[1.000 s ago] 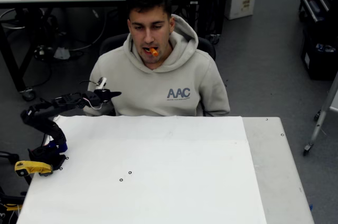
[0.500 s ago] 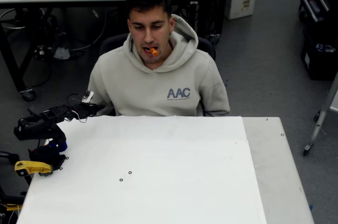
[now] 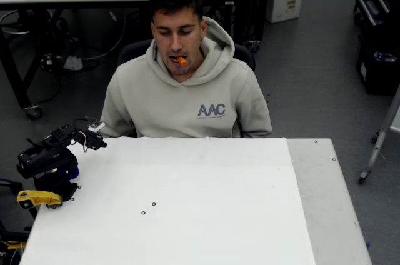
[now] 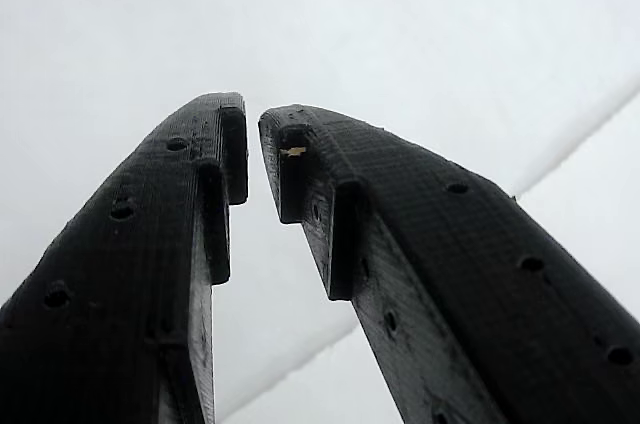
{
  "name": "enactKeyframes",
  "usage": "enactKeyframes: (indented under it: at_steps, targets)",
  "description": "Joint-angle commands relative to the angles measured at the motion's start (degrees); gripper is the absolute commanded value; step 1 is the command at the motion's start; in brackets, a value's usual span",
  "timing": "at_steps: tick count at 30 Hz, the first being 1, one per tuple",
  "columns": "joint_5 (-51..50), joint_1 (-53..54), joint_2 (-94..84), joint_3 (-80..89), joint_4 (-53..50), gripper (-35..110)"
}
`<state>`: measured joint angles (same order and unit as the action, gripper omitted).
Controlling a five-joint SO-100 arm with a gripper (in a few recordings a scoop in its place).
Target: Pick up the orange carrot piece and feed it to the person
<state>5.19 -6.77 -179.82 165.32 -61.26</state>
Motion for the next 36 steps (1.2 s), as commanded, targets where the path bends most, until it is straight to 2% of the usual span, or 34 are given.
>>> enactKeyframes:
  at_steps: [1,8,36]
  targets:
    - [0.5,-1.1,-6.9,0.0,-2.0,-2]
    - [1.2,-0.9,-11.8,1.8,-2.0,-2]
    - [1.2,-1.0,-11.8,2.2,-2.0,-2]
